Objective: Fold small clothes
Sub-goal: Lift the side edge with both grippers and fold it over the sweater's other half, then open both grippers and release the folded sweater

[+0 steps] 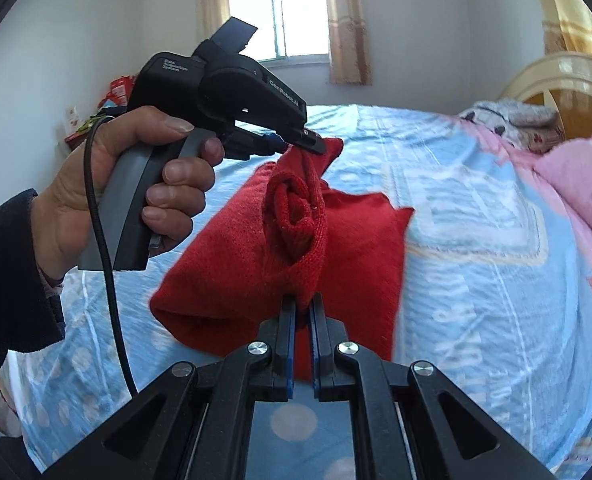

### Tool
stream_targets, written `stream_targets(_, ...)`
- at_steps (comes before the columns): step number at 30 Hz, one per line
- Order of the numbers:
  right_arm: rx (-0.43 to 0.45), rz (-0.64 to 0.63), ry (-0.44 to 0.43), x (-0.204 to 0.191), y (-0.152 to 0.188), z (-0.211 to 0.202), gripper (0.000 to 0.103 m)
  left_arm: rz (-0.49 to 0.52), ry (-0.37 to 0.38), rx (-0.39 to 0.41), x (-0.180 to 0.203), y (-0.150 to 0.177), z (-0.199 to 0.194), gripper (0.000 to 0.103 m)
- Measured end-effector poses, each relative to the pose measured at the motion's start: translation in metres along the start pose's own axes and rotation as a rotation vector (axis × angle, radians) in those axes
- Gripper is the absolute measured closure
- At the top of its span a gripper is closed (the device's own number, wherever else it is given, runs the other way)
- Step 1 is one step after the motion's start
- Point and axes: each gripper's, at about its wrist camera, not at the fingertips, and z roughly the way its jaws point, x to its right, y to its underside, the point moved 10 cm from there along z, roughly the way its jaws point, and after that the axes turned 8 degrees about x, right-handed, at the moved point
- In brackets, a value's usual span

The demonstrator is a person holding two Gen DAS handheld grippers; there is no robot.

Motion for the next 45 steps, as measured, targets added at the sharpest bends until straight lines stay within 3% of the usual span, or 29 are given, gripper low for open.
stream_targets(11, -0.095, 0.161, -0.061, 0.021, 0.028, 0.006, 0.098, 0.090, -0.032, -0.060, 0.026, 0.020, 0.033, 0.090)
stream_targets(20, -0.104, 0.224, -0.049, 0.033, 0.036, -0.004, 0.098, 0.166, -0.041, -0.068, 0.048, 0.030, 0.045, 0.090)
stream_targets(25, -0.131, 0.244, -0.029, 0.040, 0.048, 0.001, 0.098, 0.244, -0.089, -0.062, 0.054, 0.036, 0.046, 0.086)
stream_targets(27, -0.134, 0.247, -0.028, 0.041, 0.048, 0.002, 0.098, 0.308, -0.102, -0.018, 0.060, 0.034, 0.031, 0.077)
stream_targets(31, -0.136, 0.256, -0.029, 0.044, 0.049, 0.001, 0.098, 0.435, -0.140, 0.096, 0.058, 0.032, -0.015, 0.049)
stream_targets(34, -0.133, 0.269, -0.054, 0.043, 0.049, -0.001, 0.097, 0.495, -0.211, 0.143, 0.037, 0.040, -0.044, 0.043)
stream_targets(35, -0.118, 0.266, -0.052, 0.044, 0.048, -0.005, 0.094, 0.509, -0.236, 0.150, 0.027, 0.046, -0.050, 0.042)
stream_targets(37, -0.100, 0.254, -0.016, 0.050, 0.046, -0.011, 0.072, 0.527, -0.278, 0.159, 0.004, 0.060, -0.062, 0.040)
stream_targets(39, -0.041, 0.258, 0.022, 0.059, 0.035, -0.022, 0.060, 0.530, -0.305, 0.158, -0.014, 0.073, -0.067, 0.039)
stream_targets(42, 0.029, 0.286, 0.044, 0.070, 0.003, -0.028, 0.060, 0.470, -0.295, 0.137, -0.035, 0.092, -0.066, 0.037)
stream_targets(45, 0.010, 0.313, 0.017, 0.072, -0.022, -0.008, 0.060, 0.391, -0.254, 0.145, -0.042, 0.097, -0.064, 0.035)
